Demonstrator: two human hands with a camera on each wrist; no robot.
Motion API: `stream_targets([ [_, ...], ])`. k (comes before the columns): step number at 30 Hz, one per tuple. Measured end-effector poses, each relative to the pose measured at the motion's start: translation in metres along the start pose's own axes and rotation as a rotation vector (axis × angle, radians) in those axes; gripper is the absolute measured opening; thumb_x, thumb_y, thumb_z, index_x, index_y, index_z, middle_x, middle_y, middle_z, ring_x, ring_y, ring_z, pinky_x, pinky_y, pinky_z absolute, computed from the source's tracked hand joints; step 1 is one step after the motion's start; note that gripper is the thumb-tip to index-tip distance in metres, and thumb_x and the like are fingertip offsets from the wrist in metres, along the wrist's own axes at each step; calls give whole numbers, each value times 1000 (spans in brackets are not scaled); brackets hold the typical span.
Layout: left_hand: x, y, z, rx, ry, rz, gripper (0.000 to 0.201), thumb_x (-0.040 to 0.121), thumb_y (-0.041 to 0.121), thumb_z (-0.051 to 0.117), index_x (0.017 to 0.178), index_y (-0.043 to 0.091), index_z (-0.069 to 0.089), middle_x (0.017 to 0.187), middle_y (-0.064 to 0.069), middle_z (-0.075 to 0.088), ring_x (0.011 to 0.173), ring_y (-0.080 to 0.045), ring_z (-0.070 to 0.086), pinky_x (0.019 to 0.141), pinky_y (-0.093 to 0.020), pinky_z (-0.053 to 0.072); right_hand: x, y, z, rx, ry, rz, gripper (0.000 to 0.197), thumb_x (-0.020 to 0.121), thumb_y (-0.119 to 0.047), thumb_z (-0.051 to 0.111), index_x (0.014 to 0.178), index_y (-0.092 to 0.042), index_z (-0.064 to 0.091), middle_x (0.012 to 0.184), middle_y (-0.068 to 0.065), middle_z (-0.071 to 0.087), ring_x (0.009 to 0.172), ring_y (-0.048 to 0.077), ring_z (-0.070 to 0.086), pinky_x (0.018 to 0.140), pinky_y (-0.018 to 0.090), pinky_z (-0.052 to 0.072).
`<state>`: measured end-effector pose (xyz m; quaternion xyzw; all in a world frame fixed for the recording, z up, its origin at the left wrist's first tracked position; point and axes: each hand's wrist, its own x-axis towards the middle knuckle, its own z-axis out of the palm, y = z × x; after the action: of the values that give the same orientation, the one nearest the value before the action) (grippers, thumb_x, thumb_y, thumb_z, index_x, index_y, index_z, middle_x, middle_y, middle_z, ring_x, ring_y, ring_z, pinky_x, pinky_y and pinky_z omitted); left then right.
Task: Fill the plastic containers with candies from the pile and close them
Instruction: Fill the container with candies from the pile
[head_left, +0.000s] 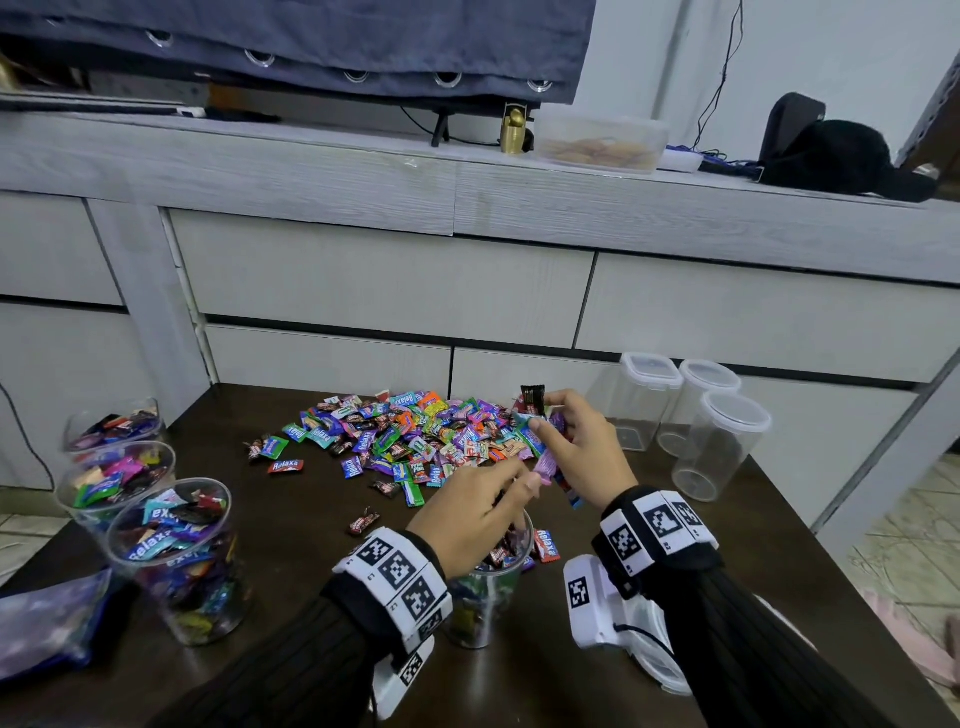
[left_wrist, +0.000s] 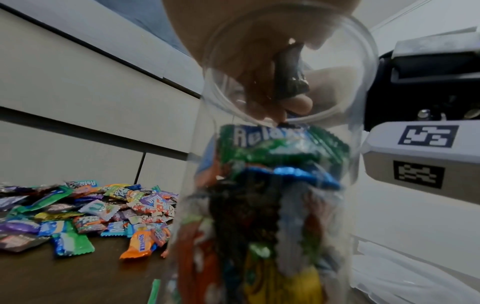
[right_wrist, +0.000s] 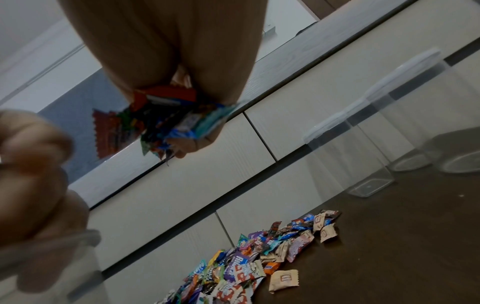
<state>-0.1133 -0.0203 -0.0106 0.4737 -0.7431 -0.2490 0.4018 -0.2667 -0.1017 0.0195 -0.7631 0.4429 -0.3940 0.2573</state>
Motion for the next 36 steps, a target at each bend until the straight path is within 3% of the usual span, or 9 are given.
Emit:
stream_targets([
  [3, -4, -3, -1, -77, 35, 22, 66, 84, 83, 23, 104, 28, 55, 70, 2, 70, 67, -13, 68, 71, -44, 55, 2, -5, 2, 61, 29, -2, 27, 92, -24, 60, 116, -12, 53, 100, 10, 66, 92, 23, 65, 79, 45, 54],
  [7, -12, -12, -1, -16, 180, 132, 55, 78, 89, 25, 90, 39, 44, 86, 15, 53, 80, -6, 57, 70, -32, 49, 0, -14, 9, 212, 108, -26, 20, 92, -19, 60, 110, -15, 54, 96, 10, 68, 86, 27, 66, 74, 42, 55],
  [11, -22, -28, -5, 31, 300, 161, 70, 70, 94, 30, 111, 36, 35, 117, 15, 37, 112, -4, 44, 91, -16, 38, -11, -23, 29, 338, 177, -61, 17, 91, -14, 61, 104, -22, 54, 89, 8, 67, 84, 23, 64, 78, 39, 53],
  [14, -32, -38, -7, -80, 177, 55, 90, 57, 96, 44, 131, 52, 15, 142, 15, 25, 136, 4, 31, 102, -4, 29, -25, -26, 50, 354, 184, -109, 20, 91, -12, 62, 101, -28, 54, 93, -5, 64, 90, 13, 63, 85, 37, 52],
  [19, -38, -47, -11, -164, 0, -120, 118, 38, 88, 70, 125, 78, -8, 135, 36, 16, 115, 37, 27, 88, 9, 27, -38, -22, 63, 281, 166, -176, 21, 92, -19, 61, 111, -14, 55, 91, 0, 64, 85, 16, 62, 79, 39, 52],
  [27, -36, -51, -8, -240, -3, -197, 126, 50, 71, 83, 140, 66, -4, 125, 41, 48, 122, 18, 45, 90, 1, 37, -46, -17, 57, 184, 118, -280, 28, 86, -9, 60, 102, -31, 53, 93, -23, 60, 83, -5, 59, 73, 3, 40],
  [30, -36, -50, -9, -202, -15, -181, 126, 51, 70, 83, 142, 63, -4, 138, 46, 32, 131, 16, 36, 106, -11, 34, -52, -15, 57, 164, 36, -252, 30, 84, -14, 58, 95, -40, 46, 86, -20, 60, 80, -4, 60, 70, 4, 42],
  [33, -35, -52, -10, -185, -16, -188, 128, 52, 63, 86, 146, 59, -1, 157, 15, 27, 142, -1, 30, 118, -39, 29, -55, -13, 58, 98, -35, -274, 13, 82, -25, 52, 93, -27, 46, 75, -10, 57, 68, 6, 56, 61, 20, 45],
  [36, -36, -52, -10, -155, -17, -200, 125, 49, 68, 84, 143, 63, 0, 153, 7, 29, 137, 7, 27, 113, -34, 25, -56, -14, 56, 37, -36, -315, 16, 79, -24, 49, 90, -12, 51, 75, 1, 54, 67, 11, 48, 61, 27, 41],
])
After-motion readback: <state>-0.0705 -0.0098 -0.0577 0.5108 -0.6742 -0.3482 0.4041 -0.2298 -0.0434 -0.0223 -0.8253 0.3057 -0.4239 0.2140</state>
